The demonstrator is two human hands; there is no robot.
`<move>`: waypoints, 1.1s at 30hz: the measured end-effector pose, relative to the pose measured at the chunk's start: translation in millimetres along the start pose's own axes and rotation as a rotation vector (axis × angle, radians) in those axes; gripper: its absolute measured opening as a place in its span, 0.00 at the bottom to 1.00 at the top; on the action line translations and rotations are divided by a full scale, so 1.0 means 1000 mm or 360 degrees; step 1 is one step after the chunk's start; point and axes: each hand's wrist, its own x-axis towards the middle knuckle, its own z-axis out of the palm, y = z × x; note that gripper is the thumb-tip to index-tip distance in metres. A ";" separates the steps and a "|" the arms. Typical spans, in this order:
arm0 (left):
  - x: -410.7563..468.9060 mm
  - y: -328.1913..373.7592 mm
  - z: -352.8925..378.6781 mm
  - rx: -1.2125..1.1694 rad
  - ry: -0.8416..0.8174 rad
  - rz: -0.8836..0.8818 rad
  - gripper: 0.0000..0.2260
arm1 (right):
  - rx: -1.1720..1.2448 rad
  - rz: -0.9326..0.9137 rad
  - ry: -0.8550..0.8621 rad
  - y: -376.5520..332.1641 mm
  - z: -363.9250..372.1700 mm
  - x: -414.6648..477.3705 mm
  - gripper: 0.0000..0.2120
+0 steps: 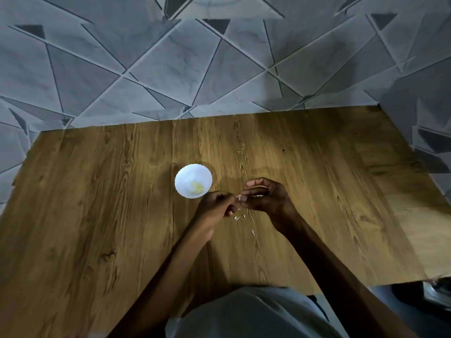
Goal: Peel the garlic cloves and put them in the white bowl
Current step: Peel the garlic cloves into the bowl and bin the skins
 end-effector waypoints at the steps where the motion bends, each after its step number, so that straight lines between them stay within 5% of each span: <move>1: 0.001 -0.001 0.001 0.0105 0.0038 0.0035 0.07 | 0.0009 -0.0005 0.0006 0.001 -0.001 0.000 0.22; 14: 0.021 -0.031 0.006 0.0985 0.0042 0.0440 0.05 | 0.0071 0.0016 0.0002 0.019 -0.019 0.000 0.25; 19: 0.020 -0.035 0.007 0.1168 0.0112 0.0522 0.06 | 0.0024 0.0045 0.0023 0.029 -0.022 0.002 0.18; 22: 0.020 -0.035 0.008 0.1118 0.0143 0.0550 0.04 | -0.0015 0.0059 0.0052 0.031 -0.022 0.002 0.15; 27: 0.014 -0.027 0.012 0.0392 -0.0007 0.0354 0.06 | -0.0220 0.0055 0.0146 0.029 -0.018 0.001 0.15; 33: 0.017 -0.028 0.015 0.0264 -0.0008 0.0223 0.06 | -0.0432 -0.0015 0.0232 0.026 -0.011 0.004 0.13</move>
